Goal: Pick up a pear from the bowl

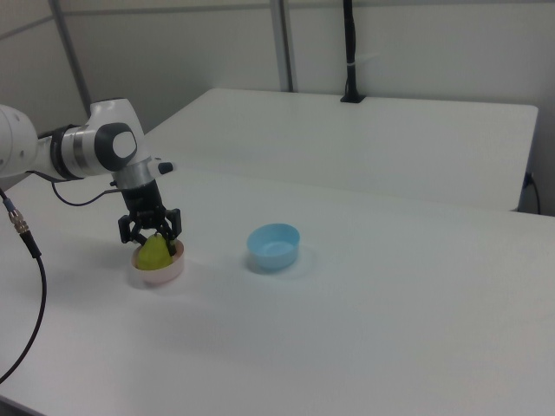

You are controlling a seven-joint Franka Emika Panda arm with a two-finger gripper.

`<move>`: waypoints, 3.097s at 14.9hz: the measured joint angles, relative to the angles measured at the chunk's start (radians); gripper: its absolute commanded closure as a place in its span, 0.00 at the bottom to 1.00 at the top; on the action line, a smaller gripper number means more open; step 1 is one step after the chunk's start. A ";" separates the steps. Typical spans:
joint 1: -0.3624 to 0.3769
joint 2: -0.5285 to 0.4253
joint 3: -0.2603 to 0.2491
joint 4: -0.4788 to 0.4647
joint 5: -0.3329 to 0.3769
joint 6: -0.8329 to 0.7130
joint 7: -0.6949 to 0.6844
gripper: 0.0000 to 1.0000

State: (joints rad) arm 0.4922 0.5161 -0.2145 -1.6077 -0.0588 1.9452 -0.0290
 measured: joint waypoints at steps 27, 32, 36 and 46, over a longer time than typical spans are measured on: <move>-0.369 -0.204 -0.042 0.018 0.009 -0.189 -0.239 0.61; -0.364 -0.074 -0.040 0.018 0.007 -0.093 -0.238 0.56; -0.349 -0.033 -0.039 0.011 0.007 -0.046 -0.238 0.36; -0.338 -0.074 -0.039 0.011 0.006 -0.041 -0.237 0.00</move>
State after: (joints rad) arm 0.1539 0.4416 -0.2536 -1.5962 -0.0529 1.9044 -0.2660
